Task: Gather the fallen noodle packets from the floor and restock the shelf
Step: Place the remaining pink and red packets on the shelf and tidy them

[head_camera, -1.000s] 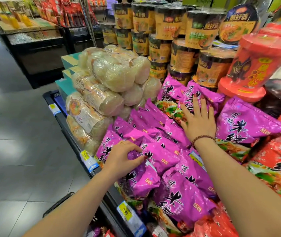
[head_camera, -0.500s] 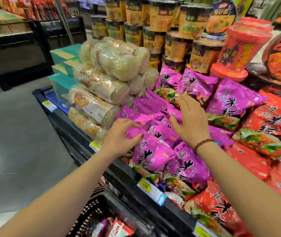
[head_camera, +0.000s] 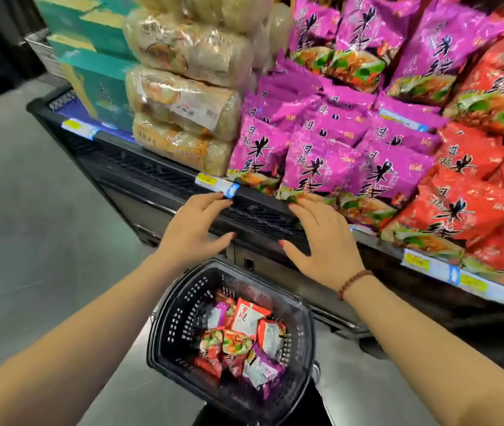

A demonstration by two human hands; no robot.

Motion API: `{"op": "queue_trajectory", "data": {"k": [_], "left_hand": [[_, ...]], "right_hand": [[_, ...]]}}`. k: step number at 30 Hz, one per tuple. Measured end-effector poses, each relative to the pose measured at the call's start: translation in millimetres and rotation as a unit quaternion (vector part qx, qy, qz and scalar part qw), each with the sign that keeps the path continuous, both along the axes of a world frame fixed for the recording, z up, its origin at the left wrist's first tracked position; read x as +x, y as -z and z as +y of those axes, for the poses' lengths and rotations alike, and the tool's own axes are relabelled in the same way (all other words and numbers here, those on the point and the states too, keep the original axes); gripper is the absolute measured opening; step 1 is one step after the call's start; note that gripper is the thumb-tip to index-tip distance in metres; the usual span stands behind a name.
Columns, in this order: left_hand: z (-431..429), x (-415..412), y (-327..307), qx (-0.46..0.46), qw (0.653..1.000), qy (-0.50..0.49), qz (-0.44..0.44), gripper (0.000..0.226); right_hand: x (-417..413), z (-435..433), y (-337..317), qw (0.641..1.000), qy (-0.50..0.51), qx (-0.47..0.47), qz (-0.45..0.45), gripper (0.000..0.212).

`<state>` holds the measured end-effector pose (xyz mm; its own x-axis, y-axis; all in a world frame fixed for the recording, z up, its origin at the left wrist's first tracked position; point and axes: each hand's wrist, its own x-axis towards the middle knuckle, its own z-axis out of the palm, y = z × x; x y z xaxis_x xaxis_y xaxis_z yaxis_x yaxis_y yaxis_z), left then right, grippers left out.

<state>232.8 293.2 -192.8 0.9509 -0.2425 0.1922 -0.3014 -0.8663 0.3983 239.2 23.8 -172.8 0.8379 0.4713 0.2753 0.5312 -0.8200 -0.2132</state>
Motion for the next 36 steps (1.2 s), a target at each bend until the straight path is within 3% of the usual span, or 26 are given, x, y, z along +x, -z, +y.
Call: {"op": "queue_trajectory", "data": {"k": [6,12,16,23,27,33,36], "left_hand": [[32,-62,111,0.006,0.991,-0.059,0.118,0.067],[39,-121,235,-0.003,0.963,-0.142,0.230,0.073],[34,-151,312,-0.005,0.956,-0.146,0.254,0.069],[33,-187,419,0.015,0.951,-0.147,0.272,0.060],[33,-199,444,0.023,0.948,-0.149,0.279,0.052],[34,-205,450,0.006,0.964,-0.147,0.221,0.039],[32,-204,448,0.009,0.960,-0.156,0.231,0.041]], "right_hand": [[-42,15,116,0.990,-0.002,-0.031,0.137,0.063],[-75,24,256,0.954,0.062,-0.033,0.293,0.058],[-95,22,346,0.897,0.097,-0.080,0.423,0.067],[-126,13,478,0.796,0.178,-0.109,0.569,0.079],[-145,11,534,0.740,0.199,-0.120,0.631,0.096],[-155,15,577,0.715,0.221,-0.190,0.636,0.101],[-154,16,587,0.712,0.238,-0.188,0.633,0.079]]}}
